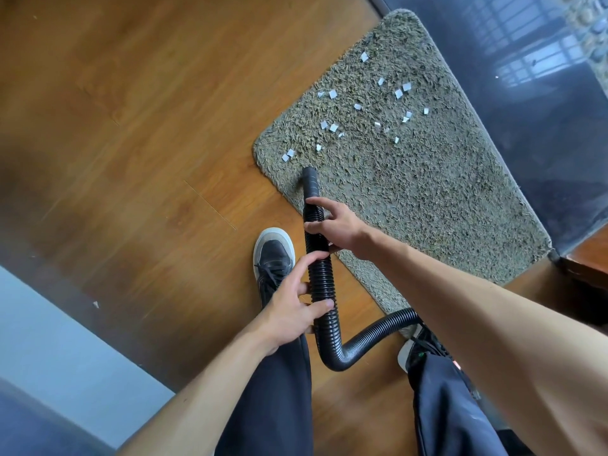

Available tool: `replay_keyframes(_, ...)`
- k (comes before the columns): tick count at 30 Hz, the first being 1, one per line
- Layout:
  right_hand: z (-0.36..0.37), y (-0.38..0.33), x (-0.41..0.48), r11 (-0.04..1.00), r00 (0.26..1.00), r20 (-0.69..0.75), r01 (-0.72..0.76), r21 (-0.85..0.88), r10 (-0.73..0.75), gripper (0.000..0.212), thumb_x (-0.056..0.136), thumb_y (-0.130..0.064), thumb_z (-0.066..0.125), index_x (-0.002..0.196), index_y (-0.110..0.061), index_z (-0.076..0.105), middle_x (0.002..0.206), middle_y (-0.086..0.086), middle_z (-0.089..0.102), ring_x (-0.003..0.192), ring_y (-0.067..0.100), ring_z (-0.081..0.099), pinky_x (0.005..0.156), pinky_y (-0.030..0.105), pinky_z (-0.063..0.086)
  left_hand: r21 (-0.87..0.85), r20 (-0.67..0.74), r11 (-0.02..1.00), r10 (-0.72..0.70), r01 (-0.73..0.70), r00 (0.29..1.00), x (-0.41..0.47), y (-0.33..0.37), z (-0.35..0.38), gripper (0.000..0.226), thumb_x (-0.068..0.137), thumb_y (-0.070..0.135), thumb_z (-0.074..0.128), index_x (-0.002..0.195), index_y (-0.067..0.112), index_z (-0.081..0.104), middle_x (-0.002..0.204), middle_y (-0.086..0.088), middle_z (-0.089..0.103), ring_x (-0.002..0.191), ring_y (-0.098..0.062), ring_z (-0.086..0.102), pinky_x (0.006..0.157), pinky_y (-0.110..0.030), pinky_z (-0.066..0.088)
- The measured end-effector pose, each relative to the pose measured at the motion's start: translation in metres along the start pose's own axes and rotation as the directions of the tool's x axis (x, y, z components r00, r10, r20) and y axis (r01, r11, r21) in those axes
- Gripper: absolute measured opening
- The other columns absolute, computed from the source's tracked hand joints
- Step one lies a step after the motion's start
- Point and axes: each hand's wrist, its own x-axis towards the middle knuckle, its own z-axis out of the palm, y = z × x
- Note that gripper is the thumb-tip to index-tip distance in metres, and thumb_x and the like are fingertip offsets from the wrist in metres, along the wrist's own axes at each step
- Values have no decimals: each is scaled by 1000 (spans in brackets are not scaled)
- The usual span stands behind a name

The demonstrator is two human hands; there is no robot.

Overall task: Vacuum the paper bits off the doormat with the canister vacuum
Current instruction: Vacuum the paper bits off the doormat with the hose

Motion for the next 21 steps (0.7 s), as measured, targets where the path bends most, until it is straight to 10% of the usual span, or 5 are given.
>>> replay_keyframes(21, 20, -34, 19, 992, 999, -8, 38, -121, -39, 59, 90, -7, 62, 142, -28, 46, 98, 8, 62, 87, 28, 69, 74, 51, 60, -48, 5, 999, 20, -20, 1000, 5, 7, -33, 69, 92, 2, 64, 128, 58, 43, 100, -11, 61, 77, -20, 65, 59, -29, 53)
